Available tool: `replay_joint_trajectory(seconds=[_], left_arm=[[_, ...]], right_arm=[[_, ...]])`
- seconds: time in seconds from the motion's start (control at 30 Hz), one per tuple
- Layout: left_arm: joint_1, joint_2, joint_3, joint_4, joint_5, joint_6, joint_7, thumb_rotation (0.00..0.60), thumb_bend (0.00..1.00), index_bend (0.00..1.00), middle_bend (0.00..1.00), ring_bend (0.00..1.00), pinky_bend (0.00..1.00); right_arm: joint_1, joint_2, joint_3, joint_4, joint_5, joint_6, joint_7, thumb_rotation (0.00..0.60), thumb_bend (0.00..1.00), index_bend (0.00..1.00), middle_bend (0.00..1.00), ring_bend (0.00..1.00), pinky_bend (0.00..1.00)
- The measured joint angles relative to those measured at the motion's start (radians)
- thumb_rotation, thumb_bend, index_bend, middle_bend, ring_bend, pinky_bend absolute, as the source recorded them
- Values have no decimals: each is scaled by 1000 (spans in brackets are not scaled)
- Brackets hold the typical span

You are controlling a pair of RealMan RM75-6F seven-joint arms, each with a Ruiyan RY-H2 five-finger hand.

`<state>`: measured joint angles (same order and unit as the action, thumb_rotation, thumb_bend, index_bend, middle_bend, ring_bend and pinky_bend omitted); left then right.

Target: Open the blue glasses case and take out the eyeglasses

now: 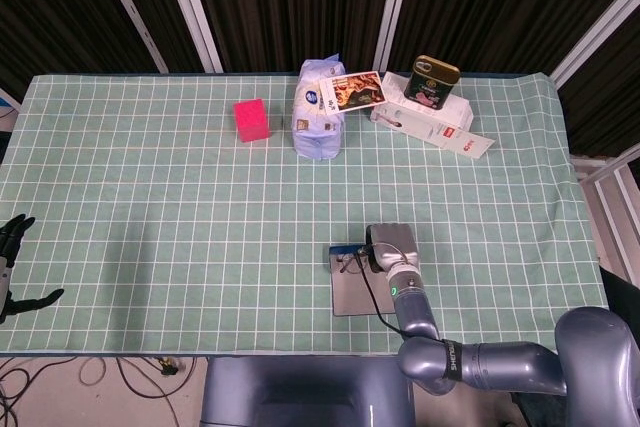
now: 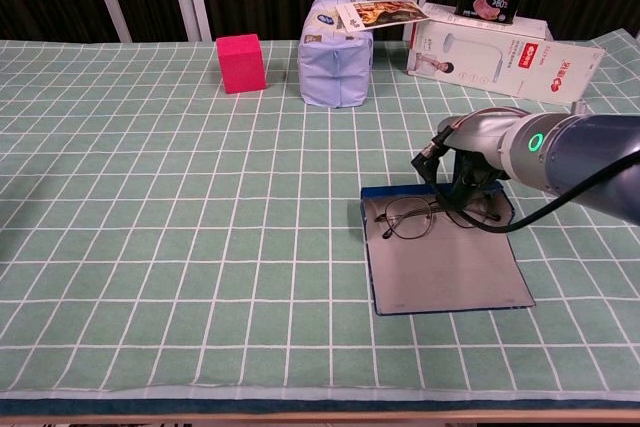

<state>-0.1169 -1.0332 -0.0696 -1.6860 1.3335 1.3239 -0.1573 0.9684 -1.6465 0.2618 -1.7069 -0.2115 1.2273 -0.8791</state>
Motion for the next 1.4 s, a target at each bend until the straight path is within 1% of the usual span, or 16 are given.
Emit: replay_joint_trajectory(seconds=[0.27,0.57,0.8,0.87,1.07,1.4], left_arm=[[0,0,0,-1,1,0,-3,600,0,0,0,0,0],[0,1,0,-2,3,1,-8,600,0,0,0,0,0],[-1,1,1,-3,4,-2,-8,600,0,0,0,0,0],[-1,1,1,-3,3,-1,-7,600,0,0,0,0,0],[0,0,1,-3,5,1,-8,600,0,0,0,0,0],[0,-1,1,-2,7,3,-10,600,0,0,0,0,0]], right_arm=[[-12,-22,35,18,-46,-2,80,600,562,509,910,985,1000],[-35,-78,55,68,-142,9,184,600,562,509,910,985,1000],[-57,-132,62,116,-240,35,255,600,562,509,910,984,1000],[-61,-142,62,125,-264,42,267,600,562,509,910,984,1000],[-83,-184,50,173,-378,65,336,600,562,509,910,984,1000],[-118,-260,11,286,-559,95,410,600,561,509,910,984,1000]])
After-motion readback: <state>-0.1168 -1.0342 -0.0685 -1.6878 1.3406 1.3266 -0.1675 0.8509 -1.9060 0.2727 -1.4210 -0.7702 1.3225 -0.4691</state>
